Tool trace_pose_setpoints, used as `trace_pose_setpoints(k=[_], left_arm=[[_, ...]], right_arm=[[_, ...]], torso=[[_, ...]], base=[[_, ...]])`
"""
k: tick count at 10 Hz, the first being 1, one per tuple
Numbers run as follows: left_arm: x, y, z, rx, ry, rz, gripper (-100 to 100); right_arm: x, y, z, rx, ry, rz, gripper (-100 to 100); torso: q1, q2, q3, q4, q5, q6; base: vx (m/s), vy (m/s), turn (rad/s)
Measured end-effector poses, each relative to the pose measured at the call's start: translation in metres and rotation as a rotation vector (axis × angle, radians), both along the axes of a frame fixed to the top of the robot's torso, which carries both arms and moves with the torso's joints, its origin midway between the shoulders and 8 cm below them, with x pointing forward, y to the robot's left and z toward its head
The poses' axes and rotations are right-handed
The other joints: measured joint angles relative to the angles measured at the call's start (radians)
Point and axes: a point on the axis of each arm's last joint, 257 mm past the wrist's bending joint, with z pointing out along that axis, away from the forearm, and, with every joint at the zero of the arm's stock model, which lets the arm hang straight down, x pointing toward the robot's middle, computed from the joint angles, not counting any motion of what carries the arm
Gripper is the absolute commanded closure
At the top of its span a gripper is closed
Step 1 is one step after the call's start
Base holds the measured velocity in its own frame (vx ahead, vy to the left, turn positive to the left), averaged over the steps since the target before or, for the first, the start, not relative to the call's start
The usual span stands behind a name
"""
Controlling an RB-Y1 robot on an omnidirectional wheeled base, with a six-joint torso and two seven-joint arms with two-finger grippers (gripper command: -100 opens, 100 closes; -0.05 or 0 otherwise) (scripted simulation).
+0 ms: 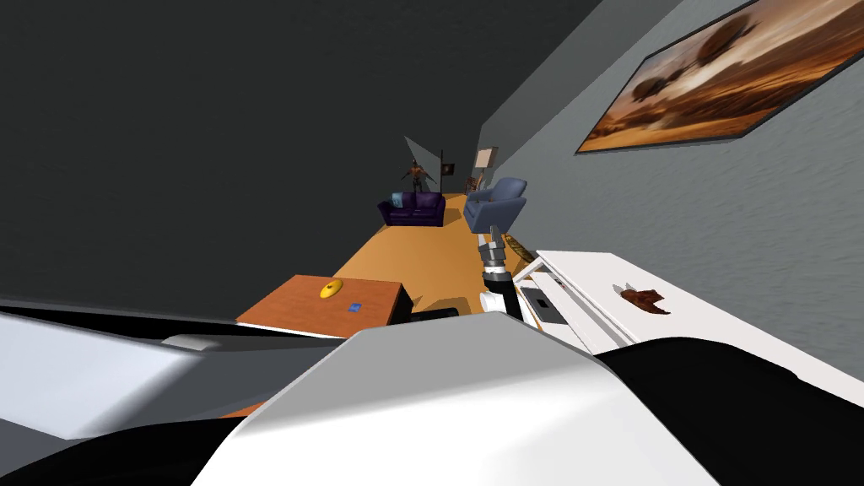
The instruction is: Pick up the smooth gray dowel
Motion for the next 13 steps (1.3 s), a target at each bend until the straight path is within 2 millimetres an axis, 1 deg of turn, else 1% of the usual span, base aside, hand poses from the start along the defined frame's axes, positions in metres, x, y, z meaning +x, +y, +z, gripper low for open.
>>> trace_pose_setpoints(k=[2, 3, 7, 8, 9, 12, 13], left_arm=[[0.002, -0.017, -0.014, -0.001, -0.003, -0.002, -100], [0.002, -0.018, -0.014, 0.002, -0.002, -0.003, 100], [0.001, -0.018, -0.014, 0.002, -0.002, -0.001, 100], [0.001, -0.018, -0.014, 0.002, -0.002, -0.001, 0], [0.002, -0.018, -0.014, 0.002, -0.002, -0.001, 100], [-0.002, 0.005, 0.004, 0.005, 0.002, -0.005, 100], [-0.002, 0.006, 0.006, 0.004, 0.002, -0.005, 0]], right_arm=[[0.000, 0.000, 0.000, 0.000, 0.000, 0.000, 0], [0.000, 0.000, 0.000, 0.000, 0.000, 0.000, 0], [0.000, 0.000, 0.000, 0.000, 0.000, 0.000, 0], [0.000, 0.000, 0.000, 0.000, 0.000, 0.000, 0], [0.000, 0.000, 0.000, 0.000, 0.000, 0.000, 0], [0.000, 0.000, 0.000, 0.000, 0.000, 0.000, 0], [0.000, 0.000, 0.000, 0.000, 0.000, 0.000, 0]], torso=[[-0.001, 0.001, 0.001, 0.000, 0.000, 0.000], [-0.002, 0.001, 0.000, 0.000, -0.001, 0.000], [-0.003, 0.000, 0.000, 0.000, -0.001, 0.000], [-0.003, 0.000, 0.000, 0.000, -0.001, 0.000], [-0.003, 0.000, 0.000, 0.000, -0.001, 0.000], [-0.006, 0.000, 0.000, 0.000, -0.002, 0.000], [-0.005, 0.000, 0.000, 0.000, -0.001, 0.000]], base=[[-0.017, 0.015, -0.055], [0.000, 0.000, 0.000], [0.000, 0.000, 0.000], [0.000, 0.000, 0.000], [0.016, -0.015, 0.073], [0.007, -0.036, 0.028], [0.000, 0.000, 0.000]])
